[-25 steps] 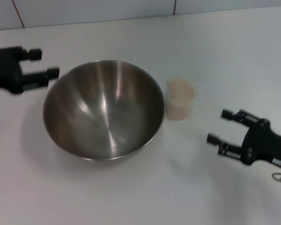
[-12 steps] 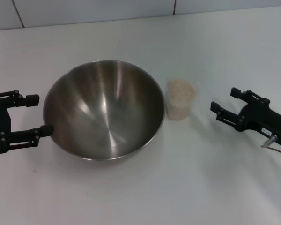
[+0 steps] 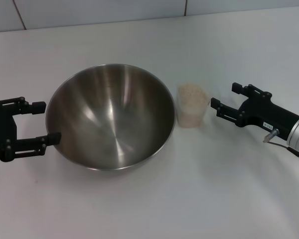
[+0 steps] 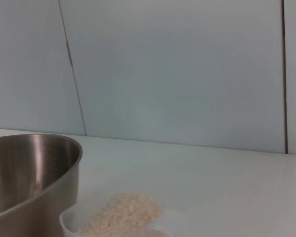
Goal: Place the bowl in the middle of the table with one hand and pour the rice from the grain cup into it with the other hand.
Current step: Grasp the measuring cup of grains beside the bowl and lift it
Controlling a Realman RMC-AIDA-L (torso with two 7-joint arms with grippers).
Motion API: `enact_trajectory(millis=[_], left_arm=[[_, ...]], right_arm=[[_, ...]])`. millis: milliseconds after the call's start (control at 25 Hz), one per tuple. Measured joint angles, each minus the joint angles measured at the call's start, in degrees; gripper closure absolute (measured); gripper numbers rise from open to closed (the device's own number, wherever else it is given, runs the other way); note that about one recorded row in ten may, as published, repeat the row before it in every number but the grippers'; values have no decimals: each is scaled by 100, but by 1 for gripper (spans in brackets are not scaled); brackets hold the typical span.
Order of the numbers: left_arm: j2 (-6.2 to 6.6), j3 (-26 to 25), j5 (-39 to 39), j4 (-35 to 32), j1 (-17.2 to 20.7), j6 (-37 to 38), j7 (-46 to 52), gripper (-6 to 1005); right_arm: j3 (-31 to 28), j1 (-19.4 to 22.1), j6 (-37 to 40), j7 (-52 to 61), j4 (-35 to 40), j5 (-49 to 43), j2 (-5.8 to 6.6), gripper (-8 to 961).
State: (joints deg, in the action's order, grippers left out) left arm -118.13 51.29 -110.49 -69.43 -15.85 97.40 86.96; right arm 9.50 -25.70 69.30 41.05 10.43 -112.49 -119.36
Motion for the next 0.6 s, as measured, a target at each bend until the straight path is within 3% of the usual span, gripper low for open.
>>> enact_trajectory(millis=[600], left_arm=[[-25,11,-108,124,-73,-10,28,242]], right_arm=[[-51,-249,-137,-132,-94,84,-7,155]])
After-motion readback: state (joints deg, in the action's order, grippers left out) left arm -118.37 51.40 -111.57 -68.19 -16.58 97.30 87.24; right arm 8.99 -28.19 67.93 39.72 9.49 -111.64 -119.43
